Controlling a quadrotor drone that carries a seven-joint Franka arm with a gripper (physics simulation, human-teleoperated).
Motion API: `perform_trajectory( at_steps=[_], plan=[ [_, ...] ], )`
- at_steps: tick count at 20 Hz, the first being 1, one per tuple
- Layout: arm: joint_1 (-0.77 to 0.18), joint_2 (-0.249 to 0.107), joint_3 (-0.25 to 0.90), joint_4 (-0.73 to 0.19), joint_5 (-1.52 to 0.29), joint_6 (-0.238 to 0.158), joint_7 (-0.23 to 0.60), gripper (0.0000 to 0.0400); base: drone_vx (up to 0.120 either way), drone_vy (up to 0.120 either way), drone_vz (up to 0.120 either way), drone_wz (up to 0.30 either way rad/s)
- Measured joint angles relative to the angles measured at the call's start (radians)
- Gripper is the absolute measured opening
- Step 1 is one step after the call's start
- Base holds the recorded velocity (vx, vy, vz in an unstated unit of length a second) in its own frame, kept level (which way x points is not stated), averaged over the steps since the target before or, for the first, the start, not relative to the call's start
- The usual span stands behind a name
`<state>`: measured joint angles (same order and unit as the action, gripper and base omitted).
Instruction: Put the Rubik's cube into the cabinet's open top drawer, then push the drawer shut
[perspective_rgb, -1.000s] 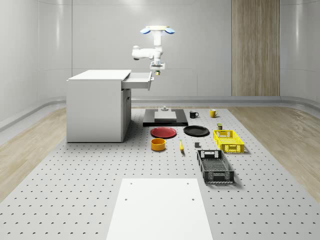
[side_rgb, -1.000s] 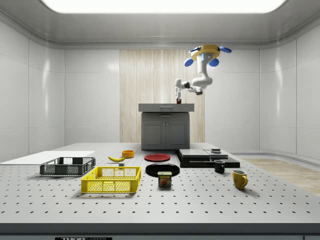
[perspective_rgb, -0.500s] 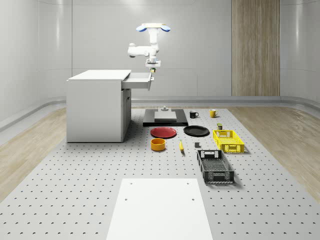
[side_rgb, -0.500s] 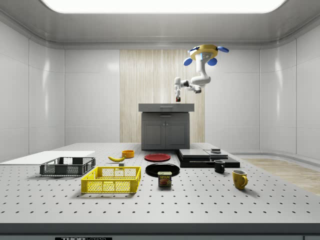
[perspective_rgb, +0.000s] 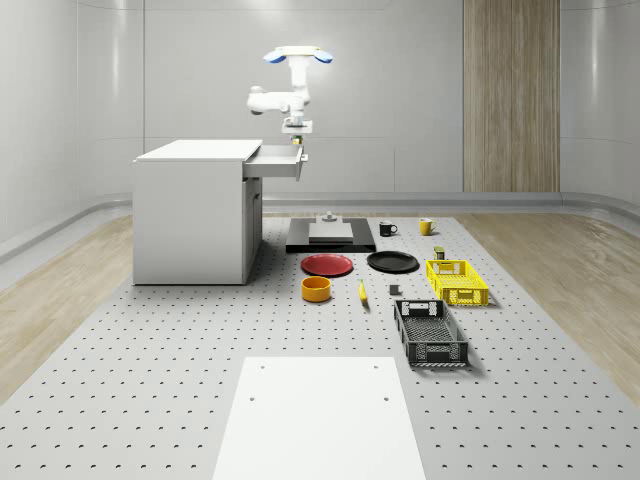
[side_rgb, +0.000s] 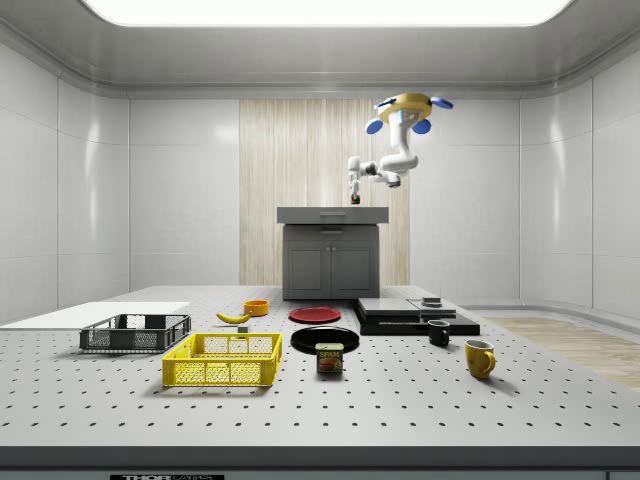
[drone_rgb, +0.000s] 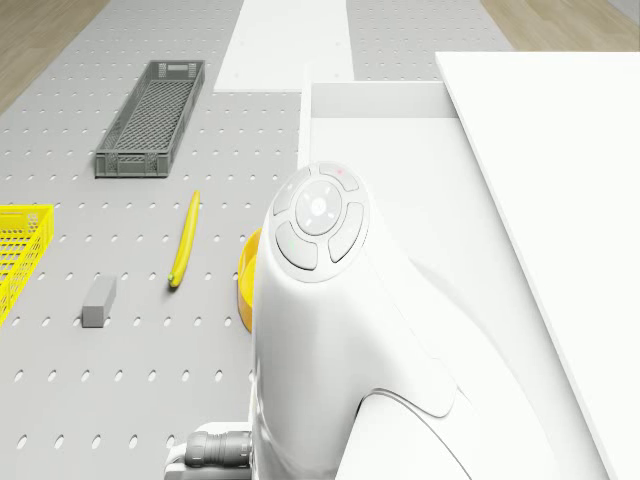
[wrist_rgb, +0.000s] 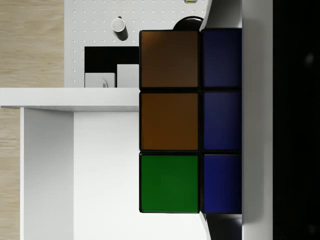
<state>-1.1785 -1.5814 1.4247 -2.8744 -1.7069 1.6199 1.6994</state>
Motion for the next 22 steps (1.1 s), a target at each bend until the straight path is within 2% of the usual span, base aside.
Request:
perform_trajectory(
  at_steps=[5,18,22],
  plan=[
    [0.000,-0.001,0.000,0.000,0.001,0.001,0.000,0.0325,0.112,-0.120,0.000,0.000],
    [-0.001,-0.004,0.001,0.000,0.002,0.004,0.000,0.0325,0.000,-0.120,0.000,0.000],
    [-0.004,-0.006,-0.029,0.004,-0.026,0.014,0.001,0.0325,0.000,-0.010,0.000,0.000]
  ],
)
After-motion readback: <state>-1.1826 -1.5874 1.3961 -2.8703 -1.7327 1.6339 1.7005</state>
